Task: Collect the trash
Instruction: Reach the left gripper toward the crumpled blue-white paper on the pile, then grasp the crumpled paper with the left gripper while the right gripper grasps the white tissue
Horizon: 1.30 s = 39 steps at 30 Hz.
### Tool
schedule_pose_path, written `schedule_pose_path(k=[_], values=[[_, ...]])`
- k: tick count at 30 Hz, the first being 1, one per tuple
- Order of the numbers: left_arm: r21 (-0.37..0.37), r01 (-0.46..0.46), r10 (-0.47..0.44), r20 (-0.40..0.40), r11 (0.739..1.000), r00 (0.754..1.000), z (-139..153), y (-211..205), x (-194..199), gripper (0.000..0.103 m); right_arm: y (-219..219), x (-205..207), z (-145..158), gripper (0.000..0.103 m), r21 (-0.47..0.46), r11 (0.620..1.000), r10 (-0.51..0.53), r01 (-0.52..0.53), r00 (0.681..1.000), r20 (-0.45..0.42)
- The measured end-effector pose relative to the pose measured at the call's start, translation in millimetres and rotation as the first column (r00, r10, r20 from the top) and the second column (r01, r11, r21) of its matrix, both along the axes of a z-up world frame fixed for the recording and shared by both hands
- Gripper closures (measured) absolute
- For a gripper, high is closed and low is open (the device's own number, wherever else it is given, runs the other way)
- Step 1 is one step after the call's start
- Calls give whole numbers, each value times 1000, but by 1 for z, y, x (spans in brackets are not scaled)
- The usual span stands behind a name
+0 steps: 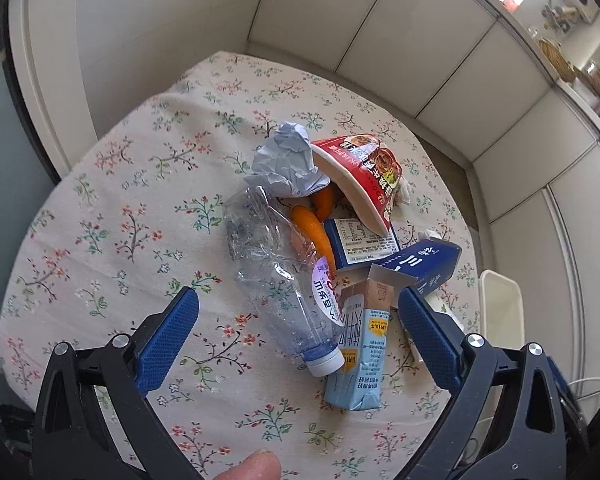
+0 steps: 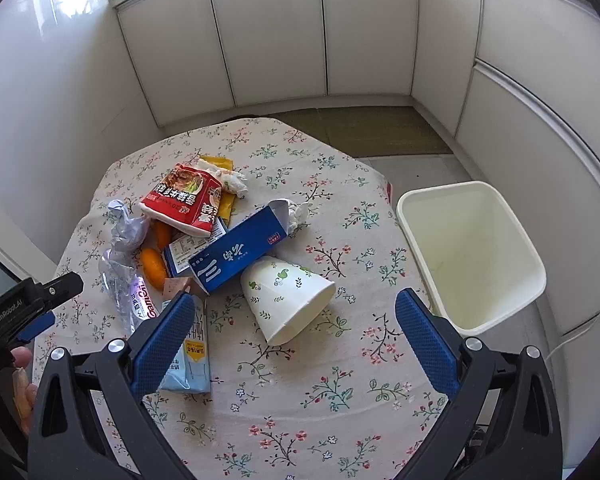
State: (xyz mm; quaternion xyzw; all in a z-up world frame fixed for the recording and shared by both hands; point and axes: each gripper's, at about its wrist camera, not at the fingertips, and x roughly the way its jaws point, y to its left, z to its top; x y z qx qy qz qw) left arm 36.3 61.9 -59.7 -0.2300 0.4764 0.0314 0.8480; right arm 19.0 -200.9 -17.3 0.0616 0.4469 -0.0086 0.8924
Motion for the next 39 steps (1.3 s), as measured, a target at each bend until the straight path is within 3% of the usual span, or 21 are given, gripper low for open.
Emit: schedule_pose_path(k=[3,8,9,11,13,15,19,23,26,28,35,39], values=[[-92,-1,-2,-39,996,999,-9,14,15,7,-7,4,-1,6,52,999,-7,9,1000,-25],[-153,78,-86,-45,985,995,-16,23,42,7,-19,13,-7,6,169,985,-4,20,996,-95],[-142,84,-95,-68,986,993,-18,23,48,7,-21,14,-9,6,194,981,-3,25,994,-110],[-46,89,-94,-125,995,988,-21,22,62,7,-27,17,-14,6,248,968,-2,38,989,-145],[22,73,-69,-134,997,989,-21,26,75,7,-31,20,-19,6,294,954,-1,53,985,-175],[29,54,-50,-126,998,991,-22,29,88,7,-32,23,-23,6,316,946,-3,67,980,-197],[-6,15,-16,-108,1000,994,-33,38,109,7,-33,30,-32,6,313,946,-13,83,975,-220],[29,-11,13,-79,1000,997,-44,38,130,8,-33,37,-42,6,309,947,-12,90,969,-247],[39,7,-3,-89,999,996,-52,36,144,23,-35,42,-47,6,298,950,-18,96,967,-254],[15,15,-13,-90,1000,996,-57,35,149,39,-38,46,-48,6,294,950,-27,102,968,-251],[4,29,-28,-73,1000,997,-53,30,147,45,-47,55,-45,6,283,951,-55,121,972,-229],[-8,40,-40,-26,999,999,-33,29,136,46,-43,66,-38,6,271,959,-31,84,981,-193]])
